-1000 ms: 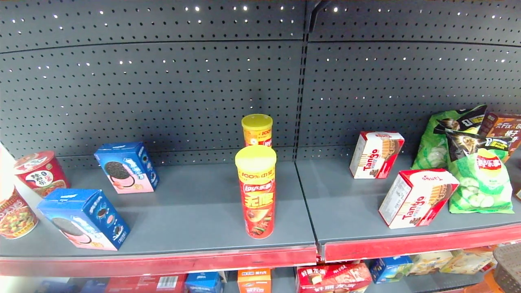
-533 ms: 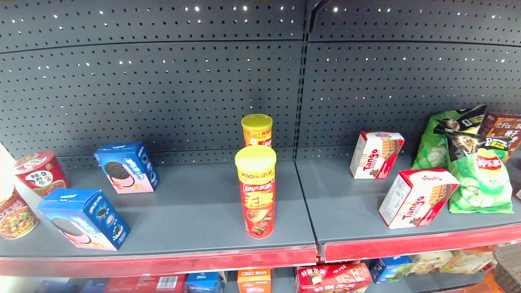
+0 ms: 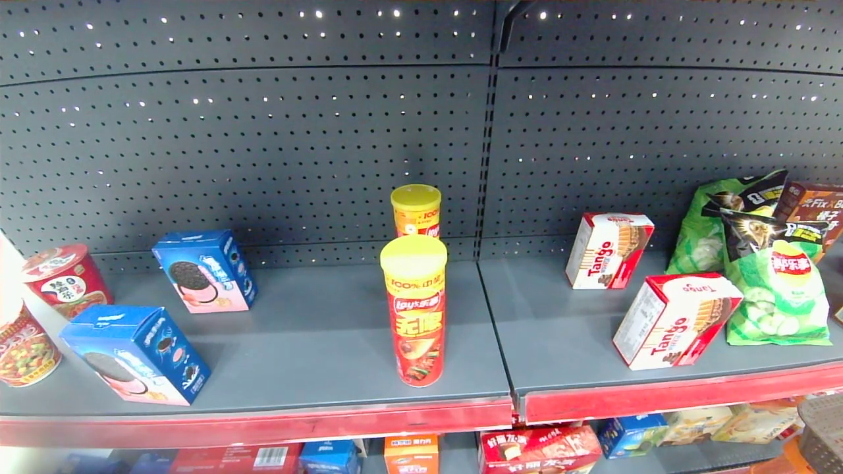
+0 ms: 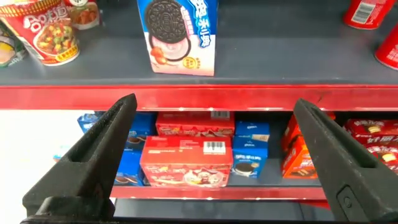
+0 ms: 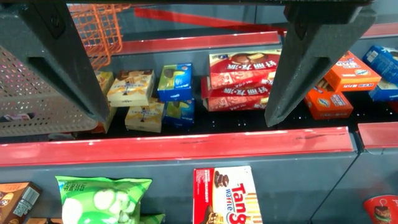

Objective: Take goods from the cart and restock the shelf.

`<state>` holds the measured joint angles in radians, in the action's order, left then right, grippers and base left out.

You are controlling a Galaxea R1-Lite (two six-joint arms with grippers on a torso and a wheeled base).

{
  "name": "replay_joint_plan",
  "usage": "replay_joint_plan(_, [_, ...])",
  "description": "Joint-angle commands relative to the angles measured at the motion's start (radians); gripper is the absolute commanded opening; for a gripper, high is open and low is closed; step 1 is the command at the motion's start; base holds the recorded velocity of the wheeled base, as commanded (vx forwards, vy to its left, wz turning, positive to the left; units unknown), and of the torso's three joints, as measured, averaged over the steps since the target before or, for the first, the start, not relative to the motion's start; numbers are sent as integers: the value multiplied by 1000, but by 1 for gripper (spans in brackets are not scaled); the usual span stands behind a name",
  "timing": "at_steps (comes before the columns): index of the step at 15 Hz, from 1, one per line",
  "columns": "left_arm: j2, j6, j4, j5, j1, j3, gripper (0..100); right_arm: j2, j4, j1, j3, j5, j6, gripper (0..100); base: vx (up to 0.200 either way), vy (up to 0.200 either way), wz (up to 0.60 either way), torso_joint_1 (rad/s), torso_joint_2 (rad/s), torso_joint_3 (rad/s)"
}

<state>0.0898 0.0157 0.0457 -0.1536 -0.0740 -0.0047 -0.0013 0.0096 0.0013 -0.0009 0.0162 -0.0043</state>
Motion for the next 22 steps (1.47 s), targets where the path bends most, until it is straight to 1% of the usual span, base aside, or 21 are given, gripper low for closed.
replay_joint_plan(1, [7,10,0,0,-1,0,100,1,0,0,-1,-1,0,100,0,0,0,0,0,0])
replay_joint_plan(3, [7,23,0,0,-1,0,100,1,0,0,-1,4,3,100,0,0,0,0,0,0])
replay_joint_plan(6, [7,21,0,3,0,0,100,1,0,0,-1,5,1,100,0,0,600,1,2,1])
replay_joint_plan(22, [7,12,0,19,-1,0,100,1,0,0,-1,4,1,100,0,0,0,0,0,0])
